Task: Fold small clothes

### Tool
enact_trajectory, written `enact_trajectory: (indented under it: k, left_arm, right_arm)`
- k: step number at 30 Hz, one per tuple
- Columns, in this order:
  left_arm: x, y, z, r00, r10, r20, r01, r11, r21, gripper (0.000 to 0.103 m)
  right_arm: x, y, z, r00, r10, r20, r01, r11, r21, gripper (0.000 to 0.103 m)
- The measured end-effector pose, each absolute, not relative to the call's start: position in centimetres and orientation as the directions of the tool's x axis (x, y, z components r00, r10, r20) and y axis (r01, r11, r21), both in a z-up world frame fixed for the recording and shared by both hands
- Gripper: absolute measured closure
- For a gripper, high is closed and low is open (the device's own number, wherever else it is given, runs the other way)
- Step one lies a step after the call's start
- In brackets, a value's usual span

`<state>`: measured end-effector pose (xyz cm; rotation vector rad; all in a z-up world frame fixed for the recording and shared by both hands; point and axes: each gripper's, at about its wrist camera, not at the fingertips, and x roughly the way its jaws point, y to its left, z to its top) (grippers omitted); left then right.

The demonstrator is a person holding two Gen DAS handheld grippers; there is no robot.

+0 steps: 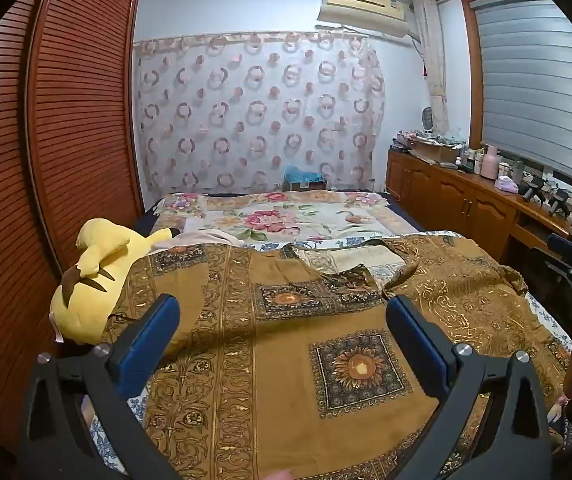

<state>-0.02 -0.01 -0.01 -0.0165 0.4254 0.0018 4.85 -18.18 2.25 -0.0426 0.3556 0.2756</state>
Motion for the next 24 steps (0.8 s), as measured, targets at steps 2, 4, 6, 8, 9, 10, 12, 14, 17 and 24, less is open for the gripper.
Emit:
enact_trajectory:
  k: [2, 4, 6, 8, 9, 10, 12, 14, 17, 24]
  left_arm:
    - [-0.1, -0.1, 0.0, 0.912, -0.003, -0.411, -0.004, 1.0, -0.017, 0.0]
    - [-0.24, -0.27, 0.04, 0.913, -0.004, -0.407, -0.003, 1.0, -0.017, 0.0]
    - [0.04, 0.08, -0.09, 0.908, -0.006, -0.419, -0.006, 1.0, -0.028, 0.0]
    - [-0.02, 0.04, -0.04, 0.909, -0.005, -0.417, -0.007, 1.0, -0.027, 0.0]
    - [-0.02, 0.04, -0.03, 0.909, -0.005, -0.416, -0.007, 1.0, -0.027, 0.0]
    - [-0.03, 0.04, -0.04, 0.909, -0.005, -0.417, -0.007, 1.0, -0.027, 0.0]
    - [-0.04, 0.03, -0.07, 0.908, -0.006, -0.418, -0.006, 1.0, -0.027, 0.0]
    - [-0.03, -0.01, -0.11, 0.908, -0.005, -0.42, -0.007, 1.0, -0.027, 0.0]
    - [-0.05, 0.06, -0.02, 0.909, -0.006, -0.417, -0.007, 1.0, -0.028, 0.0]
    - [0.0, 0.06, -0.04, 0.909, -0.004, -0.418, -0.008, 1.0, -0.027, 0.0]
  right_arm:
    - [4.83, -18.19, 2.25, 0.902, 0.26, -0.345, -0.273, 0.962, 0.01, 0.0]
    - [4.83, -18.19, 2.25, 0.902, 0.26, -0.345, -0.273, 0.962, 0.011, 0.0]
    - [4.83, -18.19, 2.25, 0.901, 0.26, -0.347, -0.273, 0.962, 0.013, 0.0]
    - [4.84, -18.2, 2.24, 0.901, 0.26, -0.347, -0.272, 0.962, 0.014, 0.0]
    - [4.85, -18.21, 2.22, 0.901, 0.26, -0.347, -0.273, 0.962, 0.014, 0.0]
    - [4.85, -18.18, 2.22, 0.901, 0.26, -0.347, -0.273, 0.962, 0.013, 0.0]
    - [4.84, -18.18, 2.22, 0.901, 0.26, -0.347, -0.272, 0.962, 0.013, 0.0]
    - [4.85, -18.16, 2.2, 0.901, 0.261, -0.347, -0.273, 0.962, 0.013, 0.0]
    - [4.88, -18.15, 2.17, 0.901, 0.26, -0.348, -0.273, 0.962, 0.013, 0.0]
    - [4.87, -18.16, 2.16, 0.9, 0.26, -0.349, -0.273, 0.962, 0.014, 0.0]
